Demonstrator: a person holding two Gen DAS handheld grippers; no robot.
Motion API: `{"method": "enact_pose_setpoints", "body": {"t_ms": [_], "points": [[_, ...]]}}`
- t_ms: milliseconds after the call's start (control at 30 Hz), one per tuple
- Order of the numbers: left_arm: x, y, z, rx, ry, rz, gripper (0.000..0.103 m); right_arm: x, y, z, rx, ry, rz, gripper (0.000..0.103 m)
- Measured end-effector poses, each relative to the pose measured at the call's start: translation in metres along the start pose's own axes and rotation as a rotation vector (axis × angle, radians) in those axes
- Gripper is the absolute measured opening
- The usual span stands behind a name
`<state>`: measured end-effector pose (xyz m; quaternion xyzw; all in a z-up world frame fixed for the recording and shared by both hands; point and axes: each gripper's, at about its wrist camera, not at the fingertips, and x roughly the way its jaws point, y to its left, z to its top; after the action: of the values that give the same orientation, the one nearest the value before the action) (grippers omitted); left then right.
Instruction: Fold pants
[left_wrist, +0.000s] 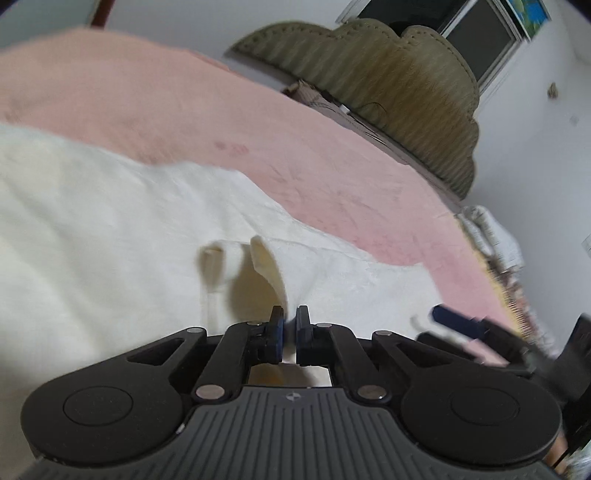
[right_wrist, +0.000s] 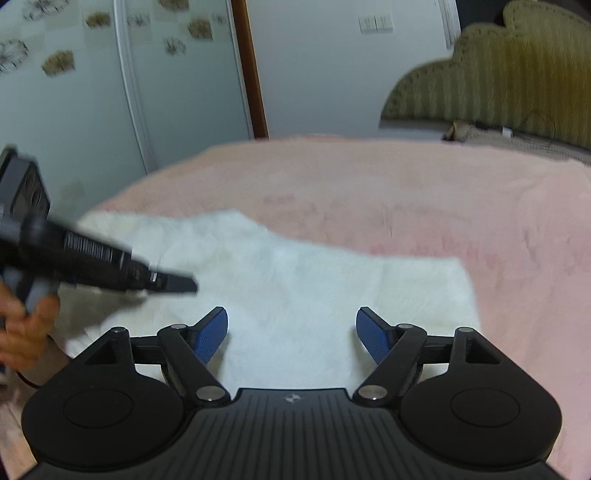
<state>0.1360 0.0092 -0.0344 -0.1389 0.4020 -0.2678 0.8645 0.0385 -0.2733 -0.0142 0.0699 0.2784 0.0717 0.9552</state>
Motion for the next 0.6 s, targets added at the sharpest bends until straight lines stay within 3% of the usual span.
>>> {"method": "enact_pose_setpoints", "body": {"t_ms": [100, 167, 333, 467, 533, 600], "points": [[0.005, 0.010, 0.000, 0.012, 0.007, 0.077, 0.002, 0.015, -0.005, -0.007, 0.006, 0.072, -0.030, 0.087], [0.008, 0.016, -0.001, -0.008, 0.013, 0.067, 0.001, 0.029, -0.010, -0.017, 0.013, 0.142, -0.057, 0.087], [0.007, 0.003, -0.001, 0.051, -0.005, 0.106, 0.003, 0.013, -0.005, -0.001, 0.014, 0.066, -0.029, 0.087], [-0.011, 0.004, 0.000, 0.036, -0.042, 0.144, 0.015, 0.022, 0.002, 0.000, 0.010, 0.092, -0.047, 0.087], [-0.026, 0.008, 0.000, 0.029, -0.065, 0.180, 0.042, 0.036, 0.018, -0.016, -0.062, 0.155, -0.025, 0.089], [-0.045, 0.017, -0.002, 0.022, -0.099, 0.194, 0.057, 0.035, 0.038, -0.025, -0.161, 0.116, -0.109, 0.091]]}}
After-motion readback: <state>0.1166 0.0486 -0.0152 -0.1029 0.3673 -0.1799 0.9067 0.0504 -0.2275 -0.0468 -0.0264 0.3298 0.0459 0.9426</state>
